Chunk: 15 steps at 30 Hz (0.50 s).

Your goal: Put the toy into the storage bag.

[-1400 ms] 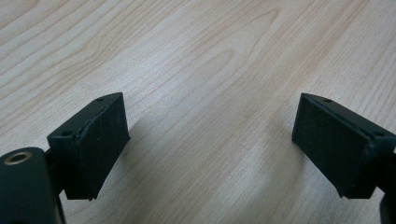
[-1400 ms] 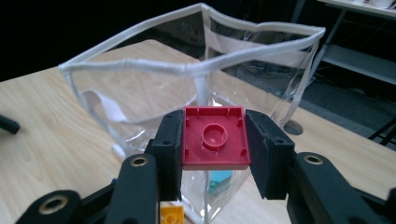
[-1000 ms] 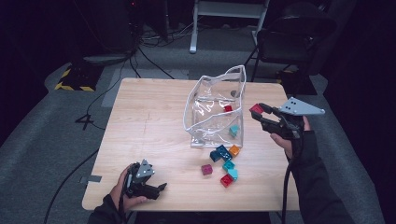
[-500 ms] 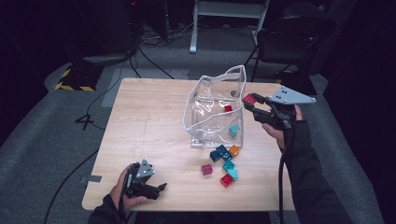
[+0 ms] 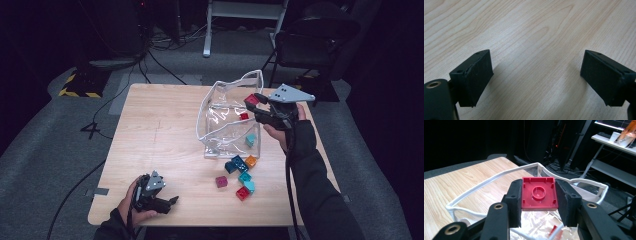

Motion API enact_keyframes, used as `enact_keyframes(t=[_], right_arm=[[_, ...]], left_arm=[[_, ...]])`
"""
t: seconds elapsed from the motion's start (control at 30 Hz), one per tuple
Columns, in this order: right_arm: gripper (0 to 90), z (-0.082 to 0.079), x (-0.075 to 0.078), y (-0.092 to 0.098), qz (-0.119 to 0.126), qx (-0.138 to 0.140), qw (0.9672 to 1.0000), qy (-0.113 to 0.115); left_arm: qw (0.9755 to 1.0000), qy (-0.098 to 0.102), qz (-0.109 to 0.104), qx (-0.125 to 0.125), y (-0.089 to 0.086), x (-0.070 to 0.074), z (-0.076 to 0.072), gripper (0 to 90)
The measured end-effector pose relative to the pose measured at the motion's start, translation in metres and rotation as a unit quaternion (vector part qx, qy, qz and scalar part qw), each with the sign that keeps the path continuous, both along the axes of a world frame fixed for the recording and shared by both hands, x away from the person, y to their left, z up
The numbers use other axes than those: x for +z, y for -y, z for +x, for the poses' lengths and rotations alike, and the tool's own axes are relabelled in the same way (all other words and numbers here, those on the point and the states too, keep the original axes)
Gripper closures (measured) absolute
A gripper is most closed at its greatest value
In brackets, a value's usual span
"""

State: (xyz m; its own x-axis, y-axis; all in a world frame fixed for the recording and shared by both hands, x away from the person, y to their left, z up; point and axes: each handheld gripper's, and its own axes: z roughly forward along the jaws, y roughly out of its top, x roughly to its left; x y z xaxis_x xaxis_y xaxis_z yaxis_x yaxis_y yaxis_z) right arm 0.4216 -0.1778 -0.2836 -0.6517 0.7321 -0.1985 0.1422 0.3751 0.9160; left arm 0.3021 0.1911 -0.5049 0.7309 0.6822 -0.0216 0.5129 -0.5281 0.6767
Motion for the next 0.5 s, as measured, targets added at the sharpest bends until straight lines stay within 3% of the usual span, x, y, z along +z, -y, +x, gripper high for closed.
enact_keyframes(t=[0.5], right_arm=[[59.4,0.019,-0.007,-0.026,-0.018,-0.004,0.9998,-0.01]], left_arm=[[1.0,0.0,0.0,-0.001,0.0,0.0,0.0,11.0]])
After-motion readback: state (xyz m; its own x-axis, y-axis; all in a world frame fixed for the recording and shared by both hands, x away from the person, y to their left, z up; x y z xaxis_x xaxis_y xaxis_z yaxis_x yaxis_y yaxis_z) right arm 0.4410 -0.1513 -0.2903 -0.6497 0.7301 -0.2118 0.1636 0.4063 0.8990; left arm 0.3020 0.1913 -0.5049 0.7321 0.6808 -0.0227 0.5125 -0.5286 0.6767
